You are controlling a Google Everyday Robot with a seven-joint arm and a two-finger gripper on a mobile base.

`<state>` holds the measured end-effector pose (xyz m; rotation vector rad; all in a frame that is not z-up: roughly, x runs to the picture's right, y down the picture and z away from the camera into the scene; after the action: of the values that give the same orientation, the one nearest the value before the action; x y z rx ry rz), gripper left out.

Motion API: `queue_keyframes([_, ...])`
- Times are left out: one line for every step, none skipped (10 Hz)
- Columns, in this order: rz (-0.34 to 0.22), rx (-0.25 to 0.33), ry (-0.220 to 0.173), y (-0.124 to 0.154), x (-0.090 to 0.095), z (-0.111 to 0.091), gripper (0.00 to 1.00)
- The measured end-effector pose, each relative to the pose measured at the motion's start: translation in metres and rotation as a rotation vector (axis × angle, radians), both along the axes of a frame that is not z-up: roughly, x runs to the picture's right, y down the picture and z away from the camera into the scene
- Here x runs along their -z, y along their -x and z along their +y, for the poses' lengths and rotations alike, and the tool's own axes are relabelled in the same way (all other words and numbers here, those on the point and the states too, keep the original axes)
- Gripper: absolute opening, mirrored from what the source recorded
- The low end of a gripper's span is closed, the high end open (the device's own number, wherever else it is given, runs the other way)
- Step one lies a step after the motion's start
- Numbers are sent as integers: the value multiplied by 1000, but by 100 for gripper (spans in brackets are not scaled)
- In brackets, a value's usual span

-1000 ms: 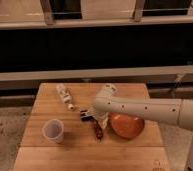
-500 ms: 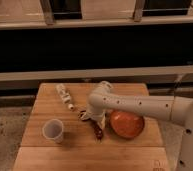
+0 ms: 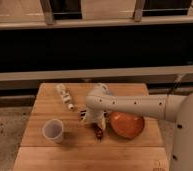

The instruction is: Place the pepper in the ceramic bowl

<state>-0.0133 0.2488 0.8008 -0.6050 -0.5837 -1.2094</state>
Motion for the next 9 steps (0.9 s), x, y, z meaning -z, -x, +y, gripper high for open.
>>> queue_keyframes([9, 16, -3, -2, -2, 2, 80])
queue_keyframes([19, 30, -8, -4, -3, 4, 77])
queue_keyframes([33, 47, -20, -6, -4, 5, 69])
queue_keyframes([45, 60, -33, -8, -4, 6, 62])
queue_keyframes([49, 66, -41, -9, -4, 6, 51])
queue_keyframes([47, 69, -42, -8, -4, 7, 41])
queue_keyframes([33, 81, -38, -7, -3, 7, 29])
queue_keyframes([30, 82, -37, -7, -3, 6, 20])
queue_keyframes([29, 79, -37, -7, -2, 6, 11])
